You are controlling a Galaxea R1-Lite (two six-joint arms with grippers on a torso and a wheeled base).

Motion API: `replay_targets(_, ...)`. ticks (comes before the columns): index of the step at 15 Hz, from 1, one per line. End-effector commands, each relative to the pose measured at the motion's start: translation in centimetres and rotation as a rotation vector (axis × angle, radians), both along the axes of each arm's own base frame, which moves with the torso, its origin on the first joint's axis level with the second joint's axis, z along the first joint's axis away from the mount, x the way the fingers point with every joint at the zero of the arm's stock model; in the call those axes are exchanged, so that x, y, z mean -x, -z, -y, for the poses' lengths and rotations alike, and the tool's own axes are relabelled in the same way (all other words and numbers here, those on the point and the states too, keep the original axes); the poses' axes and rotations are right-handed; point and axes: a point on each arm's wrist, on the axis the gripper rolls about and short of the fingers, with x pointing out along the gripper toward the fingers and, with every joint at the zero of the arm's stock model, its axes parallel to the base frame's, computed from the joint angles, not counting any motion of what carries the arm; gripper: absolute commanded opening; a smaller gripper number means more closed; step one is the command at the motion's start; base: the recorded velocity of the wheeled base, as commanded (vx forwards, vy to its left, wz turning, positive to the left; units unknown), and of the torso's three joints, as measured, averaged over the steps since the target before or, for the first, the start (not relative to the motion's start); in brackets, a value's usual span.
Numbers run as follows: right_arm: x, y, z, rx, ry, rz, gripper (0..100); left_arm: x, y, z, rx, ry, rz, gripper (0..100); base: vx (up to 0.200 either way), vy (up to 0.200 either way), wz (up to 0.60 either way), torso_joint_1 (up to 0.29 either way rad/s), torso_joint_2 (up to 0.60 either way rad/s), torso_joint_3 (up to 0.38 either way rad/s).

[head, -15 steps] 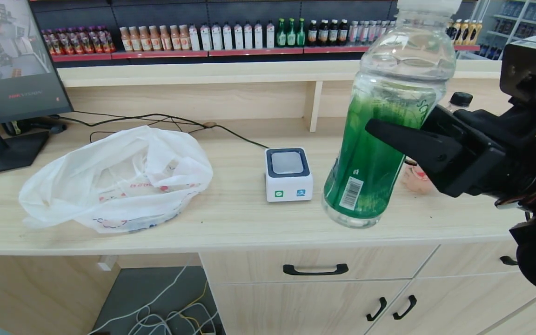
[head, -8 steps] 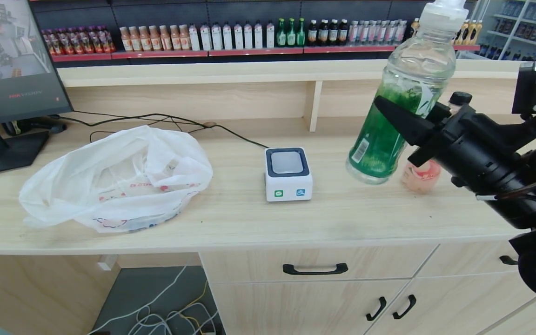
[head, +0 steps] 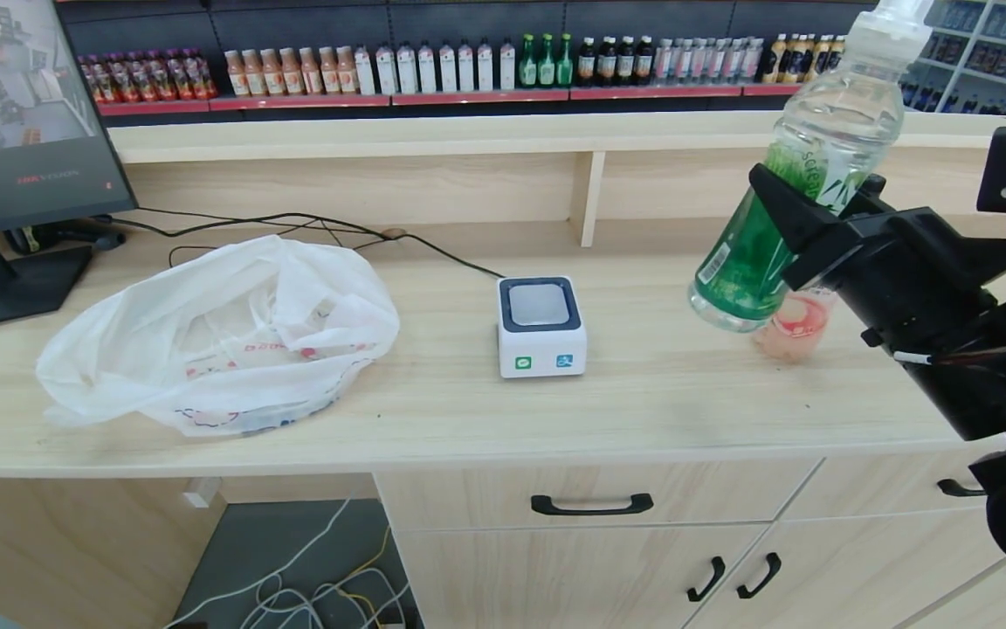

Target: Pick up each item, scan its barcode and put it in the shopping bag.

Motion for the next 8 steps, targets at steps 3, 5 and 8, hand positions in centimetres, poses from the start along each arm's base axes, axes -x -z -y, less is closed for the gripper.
replay_targets(3, 0.62, 1.06, 0.2, 0.017, -0.001, -0.041, 0, -0.01, 0.0, 0.0, 0.0, -0.002, -0.001, 100, 0.0, 0.0, 0.0, 0.0, 0.0, 0.0)
replay_targets(5, 0.66, 0.9, 0.23, 0.013, -0.001, -0.036, 0, -0.01, 0.0, 0.0, 0.0, -0.001, -0.001, 100, 0.0, 0.0, 0.0, 0.0, 0.0, 0.0)
replay_targets(8, 0.69, 1.01, 0.23, 0.016, -0.001, -0.04, 0, -0.01, 0.0, 0.0, 0.002, -0.002, -0.001, 100, 0.0, 0.0, 0.0, 0.0, 0.0, 0.0)
